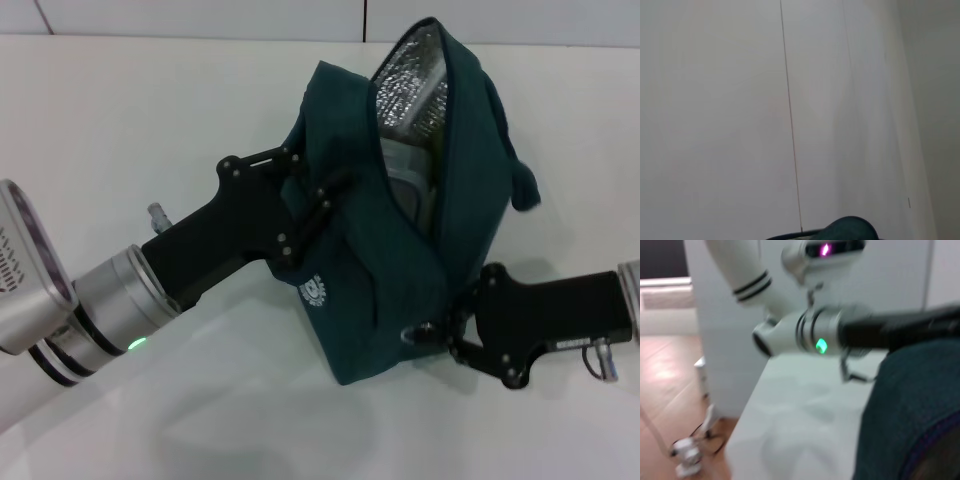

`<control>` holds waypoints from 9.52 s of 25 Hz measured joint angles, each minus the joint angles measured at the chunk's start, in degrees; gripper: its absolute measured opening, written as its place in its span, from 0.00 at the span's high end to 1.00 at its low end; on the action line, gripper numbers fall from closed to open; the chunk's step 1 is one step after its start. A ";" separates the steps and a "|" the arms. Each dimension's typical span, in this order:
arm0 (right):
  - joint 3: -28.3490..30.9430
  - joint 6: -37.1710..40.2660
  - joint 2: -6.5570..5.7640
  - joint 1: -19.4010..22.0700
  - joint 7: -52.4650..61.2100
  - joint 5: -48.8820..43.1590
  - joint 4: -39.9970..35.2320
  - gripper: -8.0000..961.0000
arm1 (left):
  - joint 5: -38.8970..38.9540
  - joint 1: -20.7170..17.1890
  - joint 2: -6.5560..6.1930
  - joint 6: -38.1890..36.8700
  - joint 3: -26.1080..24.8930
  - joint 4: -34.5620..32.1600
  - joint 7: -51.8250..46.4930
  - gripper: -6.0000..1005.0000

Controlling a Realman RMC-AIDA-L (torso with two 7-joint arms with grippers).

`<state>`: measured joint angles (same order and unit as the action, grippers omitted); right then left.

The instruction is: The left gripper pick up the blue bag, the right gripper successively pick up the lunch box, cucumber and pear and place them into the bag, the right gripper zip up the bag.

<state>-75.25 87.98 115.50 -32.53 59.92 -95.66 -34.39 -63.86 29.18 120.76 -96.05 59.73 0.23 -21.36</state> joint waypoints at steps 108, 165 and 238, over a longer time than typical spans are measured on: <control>-17.20 -6.28 0.68 -5.46 -22.87 28.57 -2.51 0.97 | -8.92 -28.03 -1.72 -10.29 -5.12 -21.07 -19.20 0.20; -11.08 -4.55 0.52 -1.83 -16.11 40.61 5.04 0.97 | -15.31 -13.22 -1.37 5.89 -3.41 -11.63 -3.07 0.93; -19.27 -2.65 0.68 2.82 -37.87 57.26 5.97 0.97 | -2.25 -9.33 -0.88 -3.62 2.48 -5.20 0.54 0.86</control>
<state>-94.52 85.33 116.18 -29.71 22.05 -38.40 -28.42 -66.12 19.85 119.88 -99.67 62.21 -4.98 -20.82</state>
